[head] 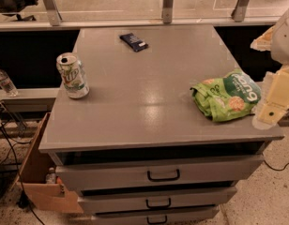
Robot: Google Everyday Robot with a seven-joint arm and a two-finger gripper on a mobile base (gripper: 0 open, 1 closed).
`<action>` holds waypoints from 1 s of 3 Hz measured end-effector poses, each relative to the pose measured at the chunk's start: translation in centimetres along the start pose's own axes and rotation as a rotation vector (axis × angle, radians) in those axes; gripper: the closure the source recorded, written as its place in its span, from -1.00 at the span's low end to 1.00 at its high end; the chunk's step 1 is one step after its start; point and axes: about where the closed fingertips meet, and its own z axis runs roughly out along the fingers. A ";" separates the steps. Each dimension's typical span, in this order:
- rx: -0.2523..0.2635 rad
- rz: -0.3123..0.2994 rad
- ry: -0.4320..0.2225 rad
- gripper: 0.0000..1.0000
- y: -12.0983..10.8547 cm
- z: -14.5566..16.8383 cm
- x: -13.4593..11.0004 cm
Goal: Pick rxbar blueberry
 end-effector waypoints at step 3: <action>0.033 -0.002 -0.223 -1.00 -7.9 8.3 -5.7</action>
Offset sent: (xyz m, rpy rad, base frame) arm 0.1083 0.0407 -0.0528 0.2090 -0.0818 0.0733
